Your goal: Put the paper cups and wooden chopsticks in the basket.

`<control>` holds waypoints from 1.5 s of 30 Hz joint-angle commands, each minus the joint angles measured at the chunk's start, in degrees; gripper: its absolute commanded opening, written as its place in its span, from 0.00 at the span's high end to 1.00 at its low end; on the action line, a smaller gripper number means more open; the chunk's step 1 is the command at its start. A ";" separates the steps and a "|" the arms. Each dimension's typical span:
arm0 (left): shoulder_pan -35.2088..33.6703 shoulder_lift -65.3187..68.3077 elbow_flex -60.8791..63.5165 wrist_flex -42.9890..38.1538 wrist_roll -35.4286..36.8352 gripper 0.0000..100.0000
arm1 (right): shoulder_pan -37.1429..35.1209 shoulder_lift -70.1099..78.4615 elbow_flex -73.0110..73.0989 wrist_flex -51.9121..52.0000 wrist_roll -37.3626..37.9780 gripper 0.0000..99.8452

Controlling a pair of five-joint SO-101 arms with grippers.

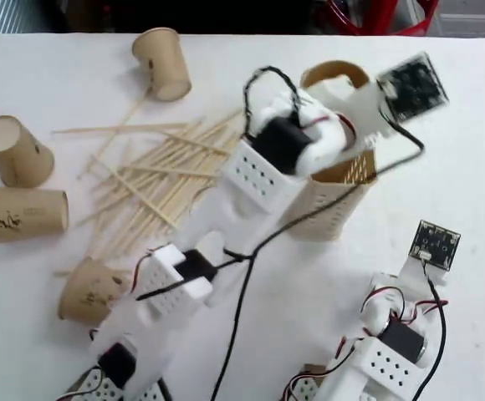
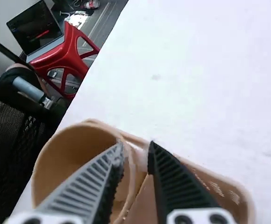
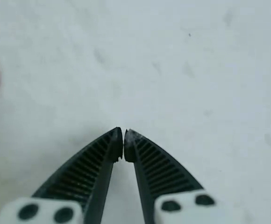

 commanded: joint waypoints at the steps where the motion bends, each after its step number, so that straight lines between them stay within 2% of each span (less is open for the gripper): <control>1: 2.59 -0.57 -1.76 -1.49 -3.96 0.89 | -0.04 -0.31 -0.18 -0.92 -0.35 0.98; 7: 1.54 2.95 -1.76 -2.11 -3.96 0.89 | -0.04 -0.31 -0.18 -0.92 -0.35 0.98; 10: 0.40 0.57 -3.25 -1.49 -3.87 0.89 | -0.04 -0.31 -0.18 -0.92 -0.35 0.98; 13: -1.71 -3.65 -6.68 2.29 -3.87 0.89 | -0.04 -0.31 -0.18 -0.92 -0.35 0.98; 17: -6.46 -10.59 -11.25 11.69 -3.87 0.89 | -0.04 -0.31 -0.18 -0.92 -0.35 0.98; 22: -17.45 -20.62 -15.12 22.95 -3.69 0.89 | -0.04 -0.31 -0.18 -0.92 -0.35 0.98; 26: -34.51 -29.32 -9.58 22.59 -0.18 0.89 | -0.04 -0.31 -0.18 -0.92 -0.35 0.98; 30: -49.54 -38.46 9.93 22.68 -0.44 0.89 | -0.04 -0.31 -0.18 -0.92 -0.35 0.98; 32: -54.55 -44.44 25.49 22.68 -4.40 0.89 | -0.04 -0.31 -0.18 -0.92 -0.35 0.98; 39: -63.34 -70.90 81.14 22.51 -37.01 0.89 | -0.04 -0.31 -0.18 -0.92 -0.35 0.98; 42: -69.76 -82.33 95.47 22.42 -49.67 0.88 | -0.04 -0.31 -0.18 -0.92 -0.35 0.98; 45: -76.35 -92.00 105.49 22.07 -58.55 0.83 | -0.04 -0.31 -0.18 -0.92 -0.35 0.98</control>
